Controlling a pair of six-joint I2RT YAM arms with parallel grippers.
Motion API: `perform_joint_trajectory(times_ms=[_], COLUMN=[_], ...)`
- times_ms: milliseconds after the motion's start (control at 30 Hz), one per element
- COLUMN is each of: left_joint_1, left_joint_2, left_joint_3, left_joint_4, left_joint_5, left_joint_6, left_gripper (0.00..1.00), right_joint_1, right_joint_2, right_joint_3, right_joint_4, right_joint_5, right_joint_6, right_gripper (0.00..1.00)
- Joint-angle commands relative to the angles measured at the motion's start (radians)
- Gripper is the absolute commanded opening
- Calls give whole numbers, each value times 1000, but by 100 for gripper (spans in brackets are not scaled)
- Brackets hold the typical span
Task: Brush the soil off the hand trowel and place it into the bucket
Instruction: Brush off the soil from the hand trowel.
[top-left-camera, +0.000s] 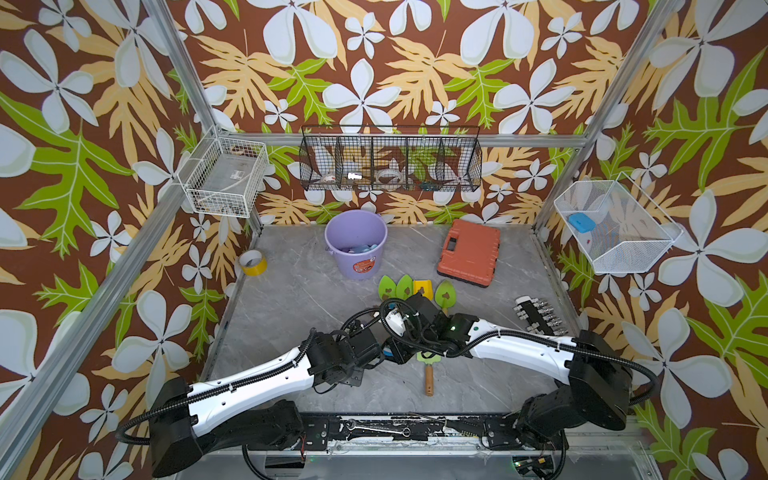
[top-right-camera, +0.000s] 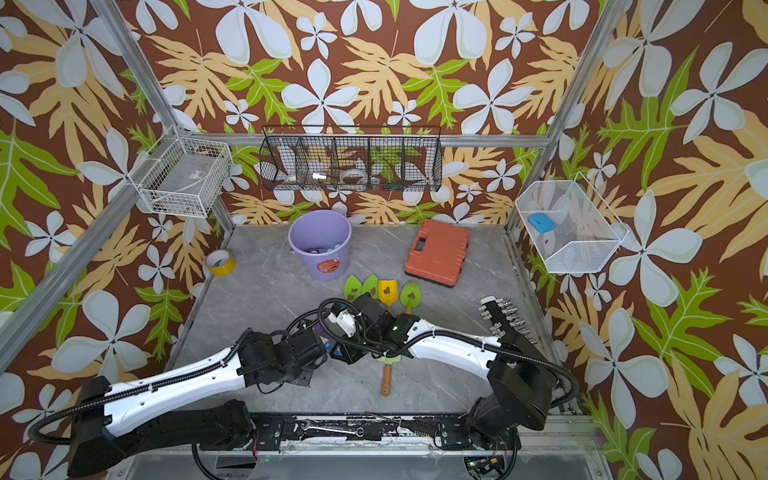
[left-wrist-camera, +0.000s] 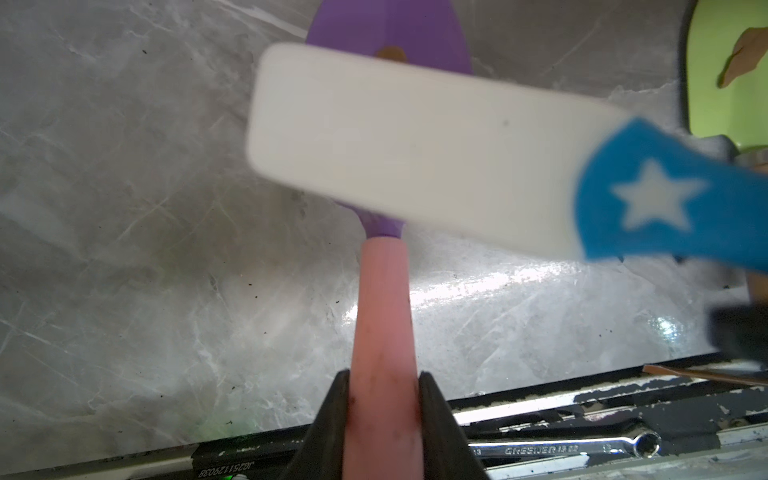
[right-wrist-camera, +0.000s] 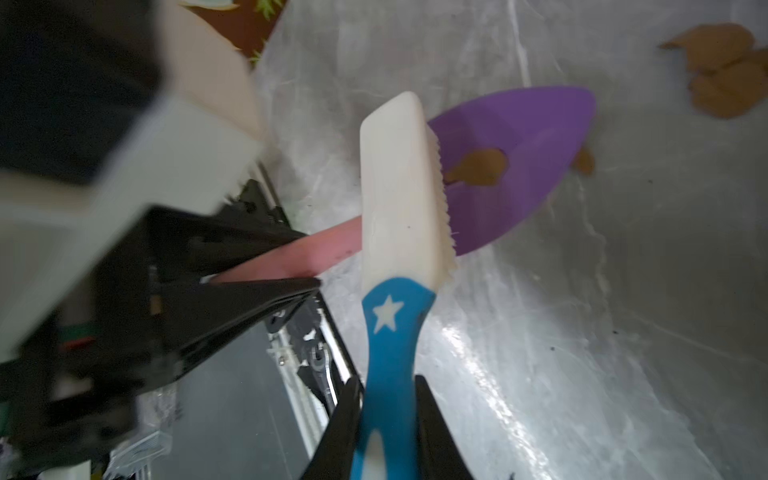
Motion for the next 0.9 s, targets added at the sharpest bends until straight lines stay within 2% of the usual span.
perform_joint_trajectory(times_ms=[0, 67, 200, 367, 433, 533, 667, 767, 867], left_joint_1=[6, 10, 15, 17, 18, 22, 29, 31, 31], left_joint_2=[-5, -10, -14, -10, -10, -10, -14, -10, -10], left_joint_3=[1, -7, -6, 4, 6, 5, 6, 8, 10], left_joint_4=[4, 8, 11, 11, 10, 8, 8, 12, 16], left_joint_5=[-28, -26, -25, -29, -32, -35, -39, -36, -36], left_joint_6=[13, 11, 6, 5, 8, 14, 17, 16, 17], left_gripper=[0, 0, 0, 0, 0, 0, 0, 0, 0], right_joint_1=[-71, -89, -30, 51, 39, -45, -58, 13, 75], right_joint_2=[-9, -63, -124, -19, 15, 3, -104, -130, -88], right_joint_3=[-21, -41, -28, 9, 21, -3, -24, -7, -1], right_joint_4=[-36, -11, 67, 33, -33, -83, -18, 3, 22], right_joint_5=[132, 157, 21, -72, 19, 156, 142, 113, 54], right_joint_6=[15, 16, 11, -12, -30, -31, -36, -40, -33], right_gripper=[0, 0, 0, 0, 0, 0, 0, 0, 0])
